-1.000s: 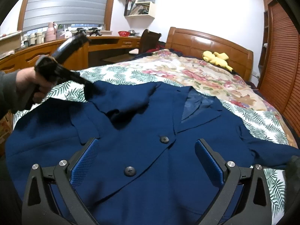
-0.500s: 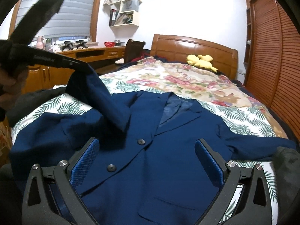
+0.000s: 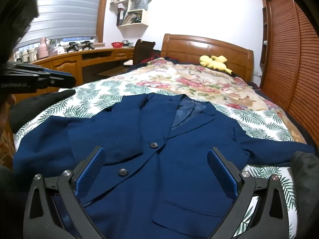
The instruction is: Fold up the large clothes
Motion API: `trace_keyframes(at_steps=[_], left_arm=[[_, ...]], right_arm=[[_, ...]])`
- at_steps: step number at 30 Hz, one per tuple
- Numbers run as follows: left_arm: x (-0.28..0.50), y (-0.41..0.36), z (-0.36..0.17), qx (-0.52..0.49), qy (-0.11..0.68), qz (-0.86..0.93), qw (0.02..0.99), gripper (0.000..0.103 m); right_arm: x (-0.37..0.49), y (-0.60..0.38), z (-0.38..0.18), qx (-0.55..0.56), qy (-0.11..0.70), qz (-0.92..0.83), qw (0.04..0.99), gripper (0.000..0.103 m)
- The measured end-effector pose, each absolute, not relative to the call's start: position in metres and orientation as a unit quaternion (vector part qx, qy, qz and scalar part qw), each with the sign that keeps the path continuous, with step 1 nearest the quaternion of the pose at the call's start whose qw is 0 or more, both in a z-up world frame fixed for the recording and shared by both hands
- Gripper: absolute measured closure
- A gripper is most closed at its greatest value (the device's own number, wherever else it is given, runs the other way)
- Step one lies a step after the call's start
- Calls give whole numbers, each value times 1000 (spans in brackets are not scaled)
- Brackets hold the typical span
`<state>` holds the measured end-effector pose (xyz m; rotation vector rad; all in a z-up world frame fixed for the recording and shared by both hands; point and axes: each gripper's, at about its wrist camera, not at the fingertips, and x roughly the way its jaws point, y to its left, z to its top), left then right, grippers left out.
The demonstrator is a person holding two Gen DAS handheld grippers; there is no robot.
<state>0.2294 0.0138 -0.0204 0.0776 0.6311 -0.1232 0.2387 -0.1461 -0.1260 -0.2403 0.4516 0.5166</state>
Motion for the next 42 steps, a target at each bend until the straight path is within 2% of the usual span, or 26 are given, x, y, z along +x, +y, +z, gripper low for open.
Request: trace_keyframes(at_steps=[1, 4, 10, 17, 26, 30, 40, 42], left_arm=[[223, 19, -22, 29, 305, -58, 950, 79], [210, 33, -29, 14, 296, -50, 954, 71], [190, 68, -50, -11, 287, -21, 958, 65], [179, 99, -77, -43, 286, 11, 957, 65], [165, 114, -96, -40, 304, 28, 952, 65], [158, 121, -91, -49, 294, 29, 954, 65], [145, 138, -83, -72, 276, 37, 958, 65], [142, 138, -81, -73, 273, 37, 959, 65]], right_arm=[[239, -144, -128, -116, 224, 258, 933, 0], [238, -133, -133, -112, 236, 279, 924, 0], [236, -106, -146, -114, 258, 333, 900, 0], [234, -74, -165, -126, 286, 375, 873, 1], [236, -44, -176, -144, 309, 405, 849, 9], [242, -23, -183, -169, 329, 415, 831, 17], [264, 28, -209, -248, 377, 385, 805, 26], [274, 27, -210, -237, 384, 379, 808, 31]])
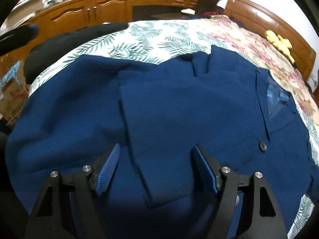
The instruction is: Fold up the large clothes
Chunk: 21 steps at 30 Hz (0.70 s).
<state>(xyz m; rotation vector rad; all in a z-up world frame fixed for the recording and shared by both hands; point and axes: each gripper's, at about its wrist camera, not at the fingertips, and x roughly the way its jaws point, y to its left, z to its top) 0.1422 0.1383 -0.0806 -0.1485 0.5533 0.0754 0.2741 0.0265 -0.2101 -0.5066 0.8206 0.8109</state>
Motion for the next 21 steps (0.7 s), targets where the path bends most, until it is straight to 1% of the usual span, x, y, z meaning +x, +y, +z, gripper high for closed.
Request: trace_keyframes(at_steps=[1, 2, 3, 4, 6, 9, 21], left_arm=[[142, 137, -80, -74, 272, 36, 959, 65], [140, 137, -78, -75, 268, 34, 960, 65], [139, 137, -77, -76, 267, 32, 960, 65], [137, 137, -77, -75, 266, 32, 961, 65], [137, 135, -77, -71, 266, 33, 961, 65], [138, 133, -77, -71, 267, 30, 961, 65], [143, 120, -74, -69, 268, 20, 961, 65]], right_arm=[[278, 26, -209, -233, 386, 375, 810, 35], [282, 23, -209, -228, 389, 373, 811, 46], [285, 22, -209, -226, 393, 375, 809, 59], [286, 20, -207, -227, 395, 377, 806, 65], [284, 17, -203, -238, 386, 368, 812, 86], [282, 7, -193, -239, 371, 362, 821, 91], [267, -71, -113, -138, 290, 349, 880, 95]])
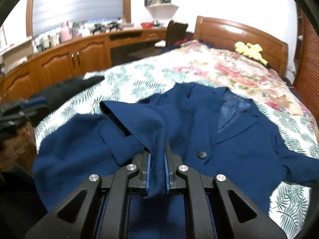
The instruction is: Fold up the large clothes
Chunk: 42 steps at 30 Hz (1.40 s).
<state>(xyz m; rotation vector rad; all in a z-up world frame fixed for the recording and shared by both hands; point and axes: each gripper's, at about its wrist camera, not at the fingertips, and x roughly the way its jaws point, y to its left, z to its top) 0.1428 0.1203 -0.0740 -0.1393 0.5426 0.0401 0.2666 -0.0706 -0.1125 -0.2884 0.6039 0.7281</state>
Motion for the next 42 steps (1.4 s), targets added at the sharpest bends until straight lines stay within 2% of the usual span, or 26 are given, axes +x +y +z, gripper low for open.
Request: trace_keyframes(at_steps=[10, 17, 24, 31, 36, 42], left_arm=[[149, 102, -67, -69, 259, -3, 963, 65], [155, 87, -68, -63, 261, -18, 963, 65], [157, 79, -70, -53, 267, -26, 962, 65], [158, 78, -71, -53, 270, -30, 961, 65], [158, 74, -72, -53, 272, -38, 960, 65], [157, 65, -75, -34, 278, -39, 959, 65]], right_arm=[[228, -123, -81, -76, 269, 347, 895, 96], [233, -126, -124, -76, 326, 322, 886, 94], [235, -135, -149, -82, 347, 307, 883, 92], [233, -161, -143, -70, 333, 274, 900, 85], [234, -173, -145, -77, 341, 257, 901, 75], [239, -194, -152, -90, 344, 193, 915, 73]])
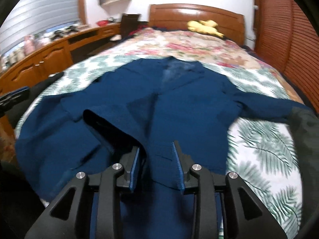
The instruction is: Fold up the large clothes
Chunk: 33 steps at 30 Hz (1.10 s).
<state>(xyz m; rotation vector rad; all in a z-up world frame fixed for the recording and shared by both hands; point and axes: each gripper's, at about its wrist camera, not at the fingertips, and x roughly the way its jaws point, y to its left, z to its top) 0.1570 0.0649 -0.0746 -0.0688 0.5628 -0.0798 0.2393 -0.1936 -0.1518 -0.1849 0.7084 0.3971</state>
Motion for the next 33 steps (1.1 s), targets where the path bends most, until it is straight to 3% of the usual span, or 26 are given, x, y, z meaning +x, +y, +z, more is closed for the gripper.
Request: trace_keyframes(at_steps=[8, 19, 23, 33], left_arm=[[159, 54, -74, -25, 282, -50, 958, 65], [160, 20, -60, 6, 275, -74, 959, 65], [169, 10, -57, 11, 283, -81, 956, 64], [217, -32, -72, 29, 290, -108, 951, 65]], right_arm=[[234, -235, -155, -92, 337, 142, 926, 73], [249, -213, -177, -100, 357, 220, 902, 68], [263, -211, -205, -100, 396, 229, 884, 67], [259, -224, -207, -67, 384, 243, 888, 66]])
